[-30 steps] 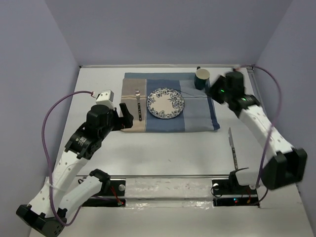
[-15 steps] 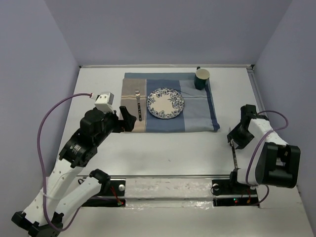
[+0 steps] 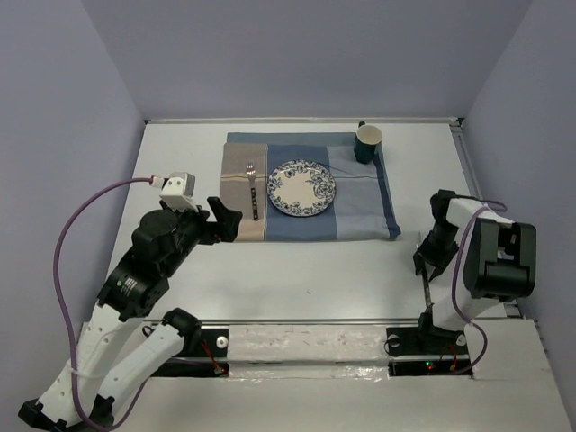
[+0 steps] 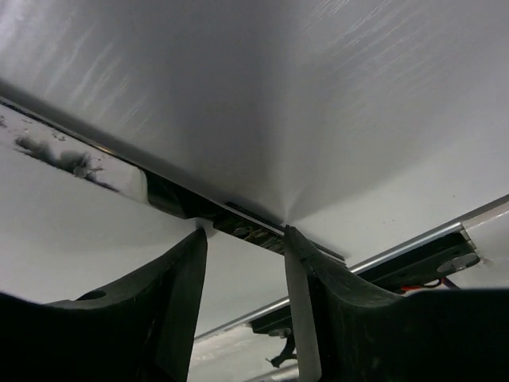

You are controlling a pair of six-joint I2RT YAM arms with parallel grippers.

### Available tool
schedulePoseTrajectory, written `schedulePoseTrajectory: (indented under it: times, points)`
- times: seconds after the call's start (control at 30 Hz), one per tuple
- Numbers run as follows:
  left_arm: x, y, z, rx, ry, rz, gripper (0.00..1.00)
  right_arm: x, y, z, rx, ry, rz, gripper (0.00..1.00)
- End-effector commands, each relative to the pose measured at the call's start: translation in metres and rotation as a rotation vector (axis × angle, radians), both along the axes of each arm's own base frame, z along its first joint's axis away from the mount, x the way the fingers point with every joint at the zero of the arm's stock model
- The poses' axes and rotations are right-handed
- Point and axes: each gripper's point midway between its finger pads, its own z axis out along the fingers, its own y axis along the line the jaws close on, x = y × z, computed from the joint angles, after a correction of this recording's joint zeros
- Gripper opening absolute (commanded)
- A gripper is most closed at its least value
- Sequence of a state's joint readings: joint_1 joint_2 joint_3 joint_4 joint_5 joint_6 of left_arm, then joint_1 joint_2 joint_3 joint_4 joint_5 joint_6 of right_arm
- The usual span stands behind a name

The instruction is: Set the dinner table for one person

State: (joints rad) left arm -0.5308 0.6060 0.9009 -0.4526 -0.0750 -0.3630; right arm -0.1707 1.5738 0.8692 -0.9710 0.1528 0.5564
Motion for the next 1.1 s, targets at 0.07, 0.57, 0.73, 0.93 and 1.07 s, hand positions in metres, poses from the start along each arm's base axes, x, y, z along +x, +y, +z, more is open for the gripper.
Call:
schedulePoseTrajectory:
  times: [0.07, 0.57, 0.73, 0.93, 1.07]
  points:
    - [0.004, 0.003, 0.008, 0.013, -0.044, 0.017, 0.99, 0.006, -0.002, -0.014, 0.027, 0.060, 0.033, 0.34]
    - [0.016, -0.010, -0.001, -0.018, 0.018, 0.009, 0.99, 0.122, -0.057, 0.084, -0.229, -0.347, 0.204, 0.00]
    - [0.029, -0.009, 0.009, -0.003, 0.011, 0.049, 0.99, 0.161, 0.029, 0.161, -0.198, -0.563, 0.433, 0.00]
    - [0.043, -0.006, 0.025, -0.005, 0.003, 0.104, 0.99, 0.212, 0.149, 0.203, 0.028, -0.693, 0.661, 0.00]
    - [0.045, -0.007, 0.027, -0.005, 0.017, 0.108, 0.99, 0.234, 0.202, 0.188, 0.091, -0.675, 0.762, 0.00]
